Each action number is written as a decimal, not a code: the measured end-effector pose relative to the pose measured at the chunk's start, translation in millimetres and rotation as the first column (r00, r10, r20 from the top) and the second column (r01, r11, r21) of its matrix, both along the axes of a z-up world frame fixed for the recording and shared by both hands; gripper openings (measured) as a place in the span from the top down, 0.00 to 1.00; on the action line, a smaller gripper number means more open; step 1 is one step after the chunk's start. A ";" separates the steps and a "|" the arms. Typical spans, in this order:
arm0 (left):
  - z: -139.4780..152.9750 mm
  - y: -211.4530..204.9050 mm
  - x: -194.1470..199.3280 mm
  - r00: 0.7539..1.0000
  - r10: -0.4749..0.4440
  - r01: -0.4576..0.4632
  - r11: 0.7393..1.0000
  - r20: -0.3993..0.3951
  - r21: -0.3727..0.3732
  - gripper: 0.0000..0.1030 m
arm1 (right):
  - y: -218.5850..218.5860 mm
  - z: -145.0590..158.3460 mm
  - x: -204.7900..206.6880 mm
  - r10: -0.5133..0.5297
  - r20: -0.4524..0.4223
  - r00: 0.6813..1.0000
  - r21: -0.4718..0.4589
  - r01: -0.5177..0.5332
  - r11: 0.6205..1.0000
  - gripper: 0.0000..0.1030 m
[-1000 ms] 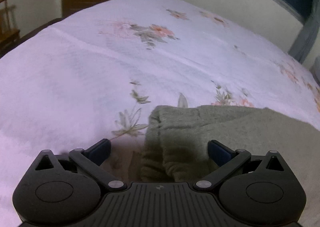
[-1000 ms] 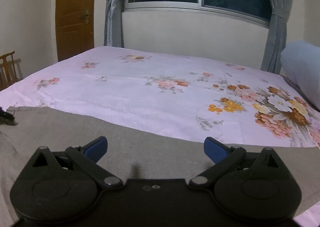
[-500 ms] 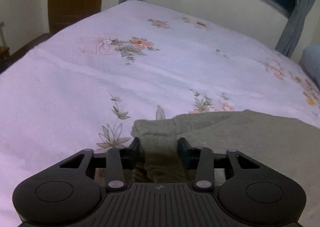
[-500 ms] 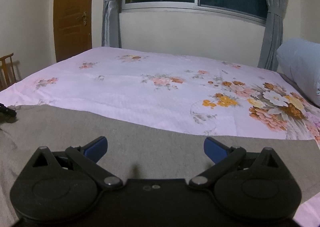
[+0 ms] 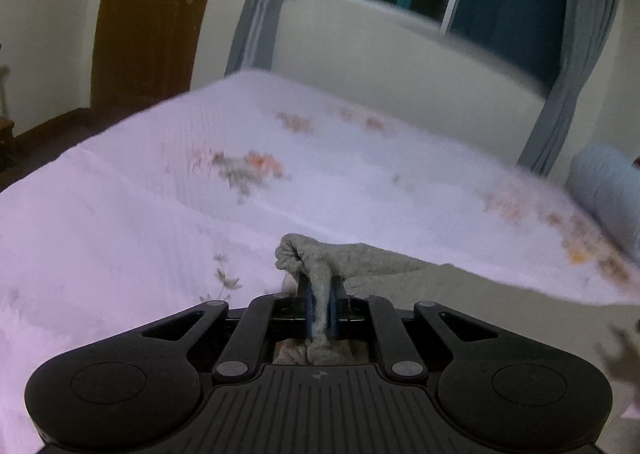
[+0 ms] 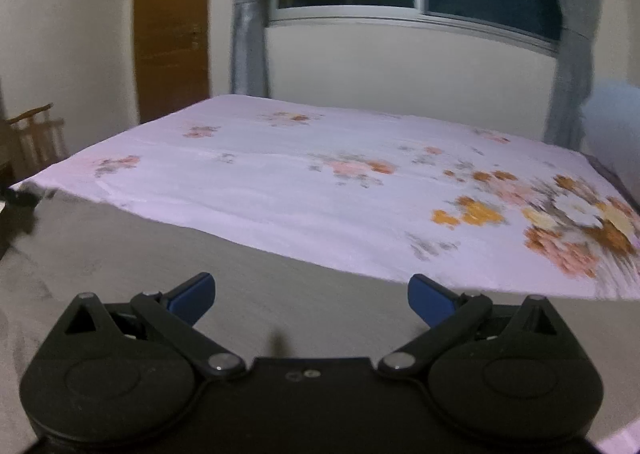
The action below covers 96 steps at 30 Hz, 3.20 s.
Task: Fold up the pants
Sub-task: 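Grasp the leg cuffs with the right tool while the left tool holds the waistband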
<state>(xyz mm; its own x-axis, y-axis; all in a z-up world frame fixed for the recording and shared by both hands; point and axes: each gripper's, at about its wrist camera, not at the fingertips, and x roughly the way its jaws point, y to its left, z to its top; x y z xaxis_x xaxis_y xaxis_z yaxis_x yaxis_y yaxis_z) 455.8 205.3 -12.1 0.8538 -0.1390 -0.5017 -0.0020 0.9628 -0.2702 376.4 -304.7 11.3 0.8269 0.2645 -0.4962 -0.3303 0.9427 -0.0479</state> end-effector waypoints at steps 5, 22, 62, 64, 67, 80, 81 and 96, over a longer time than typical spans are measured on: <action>17.3 9.4 -21.4 0.997 -0.022 0.024 0.999 0.076 -0.035 0.93 | 18.3 -5.8 22.8 0.132 -0.001 0.991 -0.056 -0.132 0.990 0.06; 33.0 16.3 -39.1 0.985 -0.029 0.038 0.998 0.168 -0.054 0.93 | 25.2 -37.2 71.2 0.274 -0.075 0.959 -0.184 -0.283 0.941 0.30; 41.0 40.0 -64.0 0.934 -0.262 0.268 0.963 0.245 0.010 0.93 | 12.4 6.5 29.8 0.322 -0.036 0.946 -0.243 -0.321 0.915 0.69; 42.9 39.8 -64.9 0.935 -0.257 0.260 0.965 0.242 0.023 0.93 | 9.5 -6.0 42.9 0.330 -0.042 0.943 -0.257 -0.330 0.909 0.69; 44.3 41.1 -61.9 0.942 -0.237 0.241 0.970 0.236 0.009 0.93 | 2.4 -18.7 58.4 0.347 -0.034 0.937 -0.265 -0.343 0.901 0.69; 33.3 38.0 -48.8 0.964 -0.160 0.166 0.986 0.212 -0.013 0.93 | 1.7 -43.0 95.6 0.505 -0.157 0.849 -0.245 -0.529 0.813 0.68; 31.3 36.4 -45.8 0.967 -0.157 0.162 0.987 0.202 -0.008 0.93 | 2.0 -44.4 99.3 0.509 -0.197 0.838 -0.224 -0.544 0.809 0.79; 29.9 48.0 -23.9 0.953 -0.256 0.265 0.964 0.161 -0.037 0.93 | -8.7 30.0 -31.3 0.441 -0.063 0.895 -0.319 -0.437 0.841 1.00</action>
<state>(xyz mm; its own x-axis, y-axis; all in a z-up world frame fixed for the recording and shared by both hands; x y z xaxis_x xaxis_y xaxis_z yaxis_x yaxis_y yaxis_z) 431.9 253.2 17.8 0.8501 -0.3913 -0.3525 0.2921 0.9072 -0.3026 345.1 -313.4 41.3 0.6683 0.4315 -0.6060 -0.7032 0.6321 -0.3255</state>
